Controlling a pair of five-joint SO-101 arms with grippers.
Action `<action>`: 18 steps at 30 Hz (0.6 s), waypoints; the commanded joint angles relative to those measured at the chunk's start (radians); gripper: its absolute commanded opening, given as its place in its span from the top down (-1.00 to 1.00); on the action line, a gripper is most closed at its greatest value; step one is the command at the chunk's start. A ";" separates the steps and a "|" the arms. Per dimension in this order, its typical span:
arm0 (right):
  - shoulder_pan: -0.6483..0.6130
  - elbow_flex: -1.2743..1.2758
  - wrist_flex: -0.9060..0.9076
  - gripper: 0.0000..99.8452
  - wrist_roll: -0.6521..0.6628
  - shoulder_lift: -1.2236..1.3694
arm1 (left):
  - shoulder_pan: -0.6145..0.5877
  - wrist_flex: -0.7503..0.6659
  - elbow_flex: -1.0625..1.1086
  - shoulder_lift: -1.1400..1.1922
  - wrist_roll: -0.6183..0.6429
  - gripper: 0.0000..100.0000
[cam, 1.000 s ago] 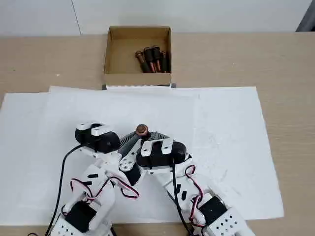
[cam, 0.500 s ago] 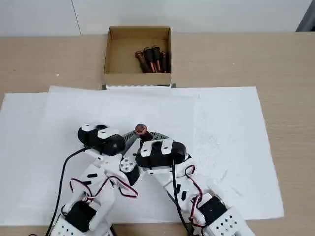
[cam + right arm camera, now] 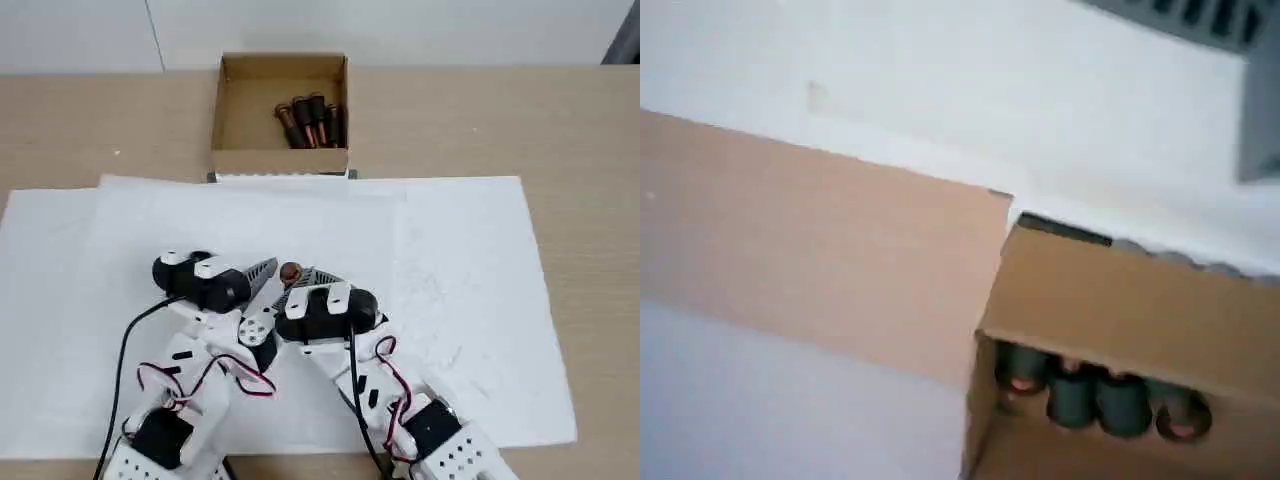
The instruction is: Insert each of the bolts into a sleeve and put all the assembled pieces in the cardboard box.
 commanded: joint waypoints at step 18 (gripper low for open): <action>-0.008 0.012 0.051 0.99 0.006 -0.012 | -0.009 -0.003 -0.156 -0.011 0.008 0.66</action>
